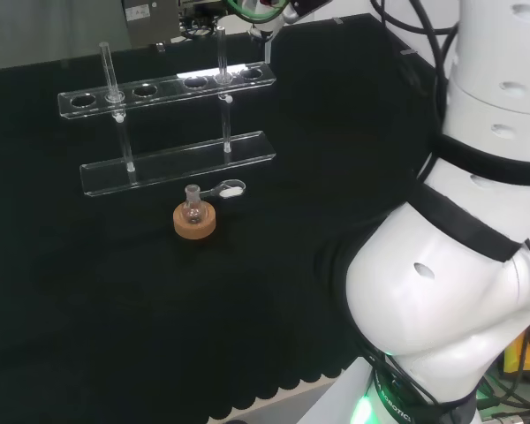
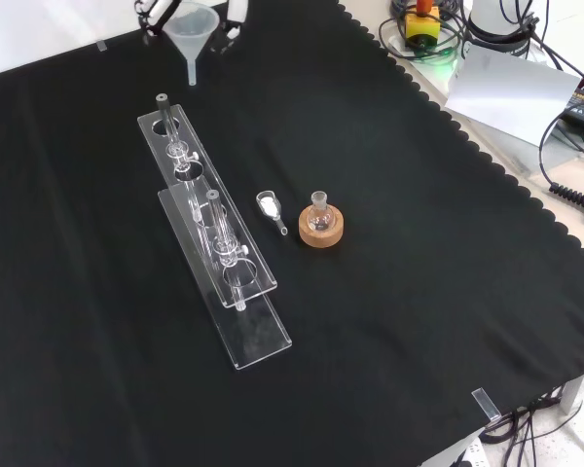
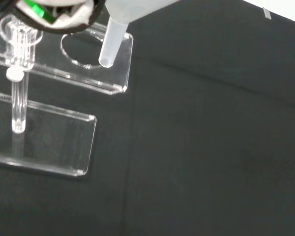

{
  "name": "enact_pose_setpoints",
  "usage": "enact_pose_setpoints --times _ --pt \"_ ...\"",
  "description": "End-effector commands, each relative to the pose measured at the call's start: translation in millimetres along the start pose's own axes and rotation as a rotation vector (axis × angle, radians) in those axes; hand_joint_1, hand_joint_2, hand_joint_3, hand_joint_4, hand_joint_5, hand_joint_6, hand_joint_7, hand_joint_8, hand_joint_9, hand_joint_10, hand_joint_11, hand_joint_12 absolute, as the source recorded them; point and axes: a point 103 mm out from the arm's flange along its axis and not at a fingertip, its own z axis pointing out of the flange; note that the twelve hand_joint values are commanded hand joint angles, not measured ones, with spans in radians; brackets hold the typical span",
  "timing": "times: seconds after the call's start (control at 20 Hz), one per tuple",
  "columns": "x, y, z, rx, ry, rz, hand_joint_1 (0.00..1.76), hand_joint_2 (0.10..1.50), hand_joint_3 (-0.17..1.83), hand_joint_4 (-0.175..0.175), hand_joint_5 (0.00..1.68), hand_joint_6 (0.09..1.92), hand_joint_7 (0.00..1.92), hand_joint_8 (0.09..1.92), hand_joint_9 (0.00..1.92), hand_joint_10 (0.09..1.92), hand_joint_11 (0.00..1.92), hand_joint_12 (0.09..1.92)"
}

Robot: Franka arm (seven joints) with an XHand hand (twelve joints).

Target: Place the funnel on the round-bottom flask.

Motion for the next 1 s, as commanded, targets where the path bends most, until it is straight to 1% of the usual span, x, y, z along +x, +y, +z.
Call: enact_pose_setpoints --times 0.05,0.15,0.25,0.35,0.65,0.85,1.0 --pt "6.1 -34.1 4.3 -0.003 -0.014 0.000 0.92 0.69 0.71 0.013 0.76 0.81 0.57 0.66 0.99 0.47 0.51 1.35" --pt "13.6 -49.7 9.1 -0.009 -0.025 0.001 0.92 0.69 0.71 0.013 0.76 0.81 0.57 0.66 0.99 0.46 0.51 1.35" --pt "26.1 -63.3 12.5 -0.001 -0.032 -0.008 0.92 0.69 0.71 0.013 0.76 0.81 0.57 0.66 0.99 0.46 0.52 1.35" --pt "39.5 -73.1 15.0 0.015 -0.039 -0.023 0.92 0.69 0.72 0.013 0.76 0.81 0.57 0.66 0.99 0.46 0.52 1.35" --pt "84.6 -98.3 24.6 0.018 -0.076 -0.070 0.93 0.69 0.72 0.014 0.75 0.82 0.57 0.66 0.99 0.46 0.52 1.35" --pt "112.4 -104.8 30.9 0.032 -0.091 -0.108 0.93 0.69 0.72 0.014 0.75 0.82 0.57 0.66 0.99 0.46 0.52 1.35" --pt "128.1 -105.3 39.1 0.041 -0.102 -0.133 0.93 0.69 0.72 0.014 0.75 0.82 0.57 0.66 0.99 0.46 0.51 1.35"
